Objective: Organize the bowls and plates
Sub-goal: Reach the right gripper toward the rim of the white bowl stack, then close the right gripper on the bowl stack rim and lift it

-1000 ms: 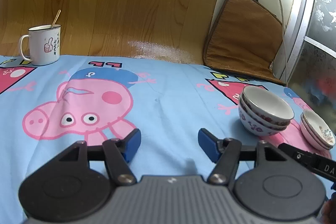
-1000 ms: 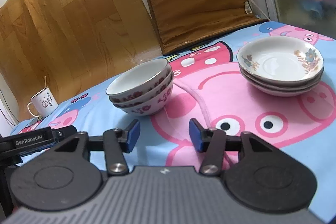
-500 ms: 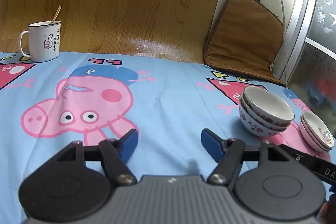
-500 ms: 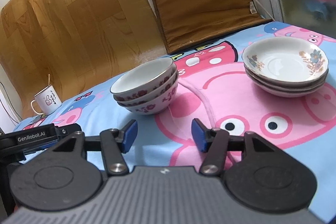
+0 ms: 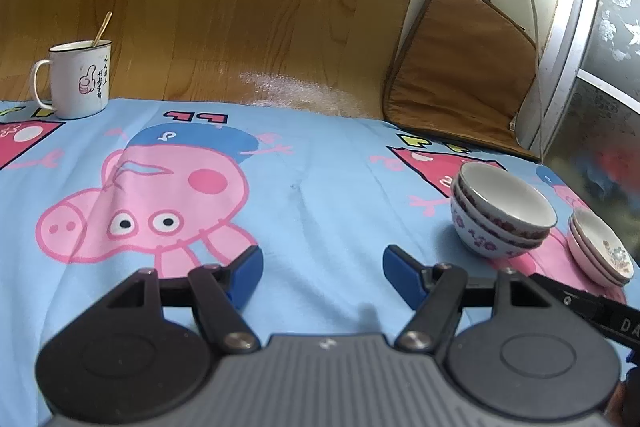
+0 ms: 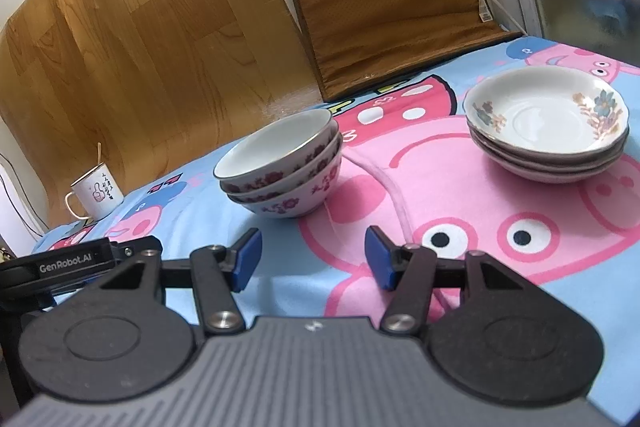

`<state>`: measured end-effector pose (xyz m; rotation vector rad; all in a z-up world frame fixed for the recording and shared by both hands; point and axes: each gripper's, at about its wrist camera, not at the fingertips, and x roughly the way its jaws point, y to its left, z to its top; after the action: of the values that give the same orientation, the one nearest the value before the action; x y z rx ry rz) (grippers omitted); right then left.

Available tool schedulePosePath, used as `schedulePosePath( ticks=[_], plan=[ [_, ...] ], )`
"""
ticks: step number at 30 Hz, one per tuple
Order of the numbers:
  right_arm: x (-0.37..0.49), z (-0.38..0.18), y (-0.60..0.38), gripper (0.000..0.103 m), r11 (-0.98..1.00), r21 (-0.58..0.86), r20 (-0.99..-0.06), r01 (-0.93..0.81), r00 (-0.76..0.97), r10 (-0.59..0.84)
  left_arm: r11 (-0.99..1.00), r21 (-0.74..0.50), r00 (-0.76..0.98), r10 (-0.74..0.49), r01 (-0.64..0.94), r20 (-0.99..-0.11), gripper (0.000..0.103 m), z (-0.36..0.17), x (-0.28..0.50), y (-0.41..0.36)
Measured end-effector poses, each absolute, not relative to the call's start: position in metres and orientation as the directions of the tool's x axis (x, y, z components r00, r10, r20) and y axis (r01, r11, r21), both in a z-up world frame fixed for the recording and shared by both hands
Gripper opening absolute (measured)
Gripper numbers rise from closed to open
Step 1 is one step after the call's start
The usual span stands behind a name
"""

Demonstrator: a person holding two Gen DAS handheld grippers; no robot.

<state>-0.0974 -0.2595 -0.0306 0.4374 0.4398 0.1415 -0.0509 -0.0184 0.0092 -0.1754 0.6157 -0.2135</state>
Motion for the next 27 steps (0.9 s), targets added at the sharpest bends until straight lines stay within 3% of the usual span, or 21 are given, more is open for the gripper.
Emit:
schedulePosePath(
  ticks=[5,10,16,23,27],
  plan=[
    [-0.098,-0.023,-0.262,0.059,0.898,0.434,-0.384,-0.067,0.888,0.252,0.955,-0.265,0.774,-0.269,0.135,-0.574,0.068,0.010,-0.047,-0.013],
    [-0.103,-0.003,-0.265,0.059,0.918,0.382,-0.327,-0.106,0.914,0.241,0.926,-0.348,0.741,-0.337,0.149,-0.580,0.068,0.022,-0.037,-0.006],
    [-0.085,0.011,-0.277,0.058,0.887,0.444,-0.311,-0.125,0.907,0.283,0.892,-0.394,0.711,-0.425,0.222,-0.561,0.064,0.048,-0.016,-0.022],
    [-0.042,0.013,-0.300,0.049,0.825,0.560,-0.406,-0.081,0.841,0.358,0.850,-0.430,0.602,-0.521,0.304,-0.605,0.058,0.051,0.017,-0.065],
    [-0.023,0.008,-0.306,0.043,0.807,0.588,-0.468,-0.062,0.788,0.401,0.847,-0.442,0.540,-0.529,0.294,-0.654,0.048,0.036,0.037,-0.084]
  ],
)
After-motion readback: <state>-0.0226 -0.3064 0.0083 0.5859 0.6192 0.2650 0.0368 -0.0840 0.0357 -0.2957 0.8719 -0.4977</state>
